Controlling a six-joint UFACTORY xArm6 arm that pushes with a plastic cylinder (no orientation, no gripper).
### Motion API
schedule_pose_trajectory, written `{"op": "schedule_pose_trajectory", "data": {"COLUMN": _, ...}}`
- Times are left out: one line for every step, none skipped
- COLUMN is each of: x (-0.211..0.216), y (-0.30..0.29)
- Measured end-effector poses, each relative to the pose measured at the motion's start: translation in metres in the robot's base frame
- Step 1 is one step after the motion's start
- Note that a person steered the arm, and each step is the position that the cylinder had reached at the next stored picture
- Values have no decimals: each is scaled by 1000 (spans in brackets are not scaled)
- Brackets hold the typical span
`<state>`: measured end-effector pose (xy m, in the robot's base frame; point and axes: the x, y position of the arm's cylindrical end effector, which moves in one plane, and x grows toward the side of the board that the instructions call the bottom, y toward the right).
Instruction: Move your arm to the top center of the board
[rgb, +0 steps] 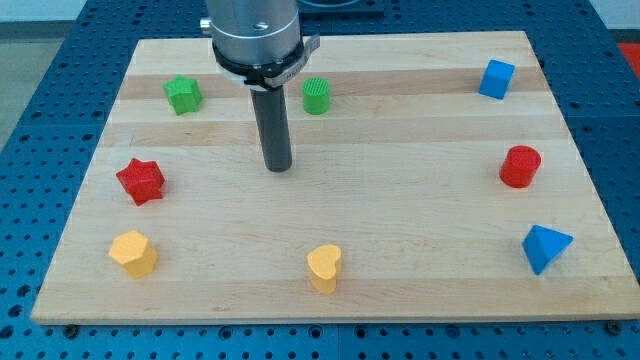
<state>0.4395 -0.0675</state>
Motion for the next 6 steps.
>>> {"op": "schedule_pose_trajectory", "data": {"x": -27, "y": -5}}
{"op": "schedule_pose_trajectory", "data": {"x": -62, "y": -14}}
{"op": "schedule_pose_trajectory", "data": {"x": -84, "y": -14}}
{"op": "schedule_pose_trajectory", "data": {"x": -179, "y": -3}}
{"op": "schedule_pose_trajectory", "data": {"x": -219, "y": 18}}
{"op": "schedule_pose_trajectory", "data": {"x": -218, "y": 29}}
